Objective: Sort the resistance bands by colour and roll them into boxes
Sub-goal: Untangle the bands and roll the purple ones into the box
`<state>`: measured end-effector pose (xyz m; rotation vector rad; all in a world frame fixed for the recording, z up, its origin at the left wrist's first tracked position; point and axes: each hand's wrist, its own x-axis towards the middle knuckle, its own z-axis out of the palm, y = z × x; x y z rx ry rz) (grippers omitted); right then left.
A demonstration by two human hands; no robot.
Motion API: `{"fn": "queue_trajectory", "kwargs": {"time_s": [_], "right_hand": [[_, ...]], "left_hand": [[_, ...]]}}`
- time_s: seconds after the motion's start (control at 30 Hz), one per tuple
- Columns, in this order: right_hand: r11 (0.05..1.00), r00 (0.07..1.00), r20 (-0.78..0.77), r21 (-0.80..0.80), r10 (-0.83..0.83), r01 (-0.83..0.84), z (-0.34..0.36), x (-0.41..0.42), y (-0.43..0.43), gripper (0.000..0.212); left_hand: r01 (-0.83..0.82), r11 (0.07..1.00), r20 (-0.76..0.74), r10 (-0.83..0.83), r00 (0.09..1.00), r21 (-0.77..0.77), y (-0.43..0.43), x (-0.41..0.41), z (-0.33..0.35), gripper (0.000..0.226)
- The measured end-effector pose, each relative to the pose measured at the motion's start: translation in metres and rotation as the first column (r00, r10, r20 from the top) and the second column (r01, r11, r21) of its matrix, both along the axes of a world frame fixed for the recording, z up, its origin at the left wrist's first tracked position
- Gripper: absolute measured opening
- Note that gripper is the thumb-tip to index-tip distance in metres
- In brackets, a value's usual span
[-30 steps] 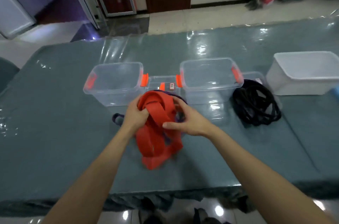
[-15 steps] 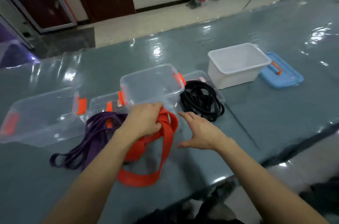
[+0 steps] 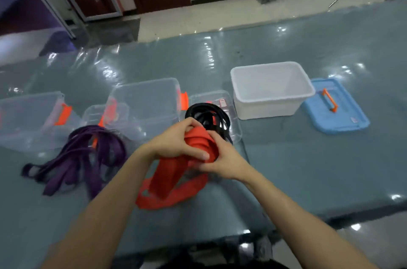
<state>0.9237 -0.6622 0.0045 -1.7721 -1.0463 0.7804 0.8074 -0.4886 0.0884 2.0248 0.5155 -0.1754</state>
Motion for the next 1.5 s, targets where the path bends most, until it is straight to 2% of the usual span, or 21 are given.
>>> {"fn": "queue_trajectory", "kwargs": {"time_s": [0.07,0.17,0.3,0.4,0.5,0.57,0.63,0.7,0.77,0.83,0.9,0.97,1.0,1.03,1.1,1.13,1.23,1.3,1.4,1.47,1.5], "right_hand": [[1.000,0.999,-0.028,0.020,0.016,-0.016,0.006,0.027,-0.021,0.087],[0.999,0.965,-0.262,0.047,0.035,-0.024,0.003,0.051,-0.047,0.082],[0.998,0.926,-0.373,-0.006,0.062,-0.069,-0.017,0.052,-0.072,0.065],[0.996,0.938,-0.347,-0.088,0.003,-0.035,-0.024,0.059,-0.089,0.053],[0.985,0.954,-0.290,-0.170,-0.072,0.022,-0.021,0.076,-0.110,0.041],[0.973,0.962,-0.235,-0.211,-0.138,0.089,-0.015,0.092,-0.130,0.047],[0.959,0.977,-0.131,-0.249,-0.168,0.131,-0.008,0.110,-0.153,0.063],[0.936,0.989,-0.005,-0.324,-0.145,0.135,0.000,0.134,-0.175,0.065],[0.917,0.992,0.096,-0.383,-0.082,0.112,0.008,0.164,-0.190,0.057],[0.915,0.986,0.151,-0.384,-0.067,0.121,0.022,0.198,-0.196,0.050],[0.927,0.980,0.178,-0.344,-0.094,0.151,0.034,0.231,-0.193,0.059],[0.941,0.976,0.204,-0.308,-0.078,0.140,0.032,0.256,-0.191,0.081],[0.940,0.974,0.223,-0.318,-0.048,0.119,0.022,0.265,-0.196,0.089],[0.926,0.962,0.274,-0.360,-0.012,0.114,0.006,0.273,-0.205,0.096],[0.841,0.924,0.372,-0.525,0.090,0.130,-0.033,0.279,-0.236,0.114],[0.812,0.915,0.387,-0.566,0.110,0.142,-0.053,0.280,-0.254,0.119],[0.858,0.945,0.324,-0.473,-0.040,0.198,-0.092,0.282,-0.298,0.113],[0.869,0.946,0.307,-0.436,-0.103,0.236,-0.104,0.283,-0.309,0.112],[0.871,0.905,0.412,-0.476,0.103,0.118,-0.107,0.278,-0.302,0.131],[0.894,0.924,0.332,-0.448,0.190,-0.023,-0.105,0.271,-0.281,0.129],[0.906,0.932,0.288,-0.415,0.220,-0.086,-0.101,0.269,-0.267,0.121]], "left_hand": [[-0.120,0.987,0.073,0.128,0.989,-0.110,-0.030,0.014,0.000,0.070],[-0.284,0.935,0.194,0.325,0.926,-0.211,-0.063,0.035,0.005,0.061],[-0.463,0.774,0.260,0.598,0.758,-0.432,-0.084,0.052,0.007,0.053],[-0.538,0.675,0.250,0.711,0.657,-0.505,-0.091,0.064,0.001,0.052],[-0.565,0.564,0.166,0.781,0.602,-0.602,-0.104,0.084,-0.016,0.062],[-0.564,0.507,0.112,0.800,0.589,-0.652,-0.116,0.102,-0.033,0.055],[-0.556,0.461,0.066,0.807,0.587,-0.691,-0.133,0.122,-0.047,0.044],[-0.563,0.418,-0.001,0.802,0.597,-0.713,-0.156,0.144,-0.059,0.051],[-0.539,0.334,-0.061,0.807,0.587,-0.773,-0.177,0.166,-0.066,0.057],[-0.471,0.229,-0.081,0.831,0.551,-0.852,-0.192,0.195,-0.064,0.060],[-0.361,0.195,-0.042,0.831,0.554,-0.912,-0.195,0.223,-0.063,0.063],[-0.406,0.266,-0.048,0.784,0.619,-0.874,-0.198,0.246,-0.073,0.070],[-0.522,0.382,-0.087,0.739,0.668,-0.763,-0.202,0.251,-0.083,0.071],[-0.621,0.533,-0.145,0.681,0.718,-0.574,-0.207,0.251,-0.097,0.067],[-0.614,0.751,-0.276,0.553,0.786,-0.244,-0.221,0.245,-0.134,0.057],[-0.585,0.793,-0.298,0.524,0.798,-0.171,-0.228,0.241,-0.152,0.051],[-0.584,0.801,-0.297,0.531,0.794,-0.129,-0.245,0.239,-0.175,0.034],[-0.547,0.837,-0.271,0.519,0.810,-0.032,-0.249,0.242,-0.174,0.034],[-0.515,0.852,-0.222,0.521,0.824,0.087,-0.254,0.246,-0.174,0.031],[-0.589,0.808,-0.202,0.578,0.791,0.003,-0.257,0.248,-0.172,0.026],[-0.663,0.745,-0.200,0.640,0.742,-0.076,-0.258,0.252,-0.168,0.028]]}}
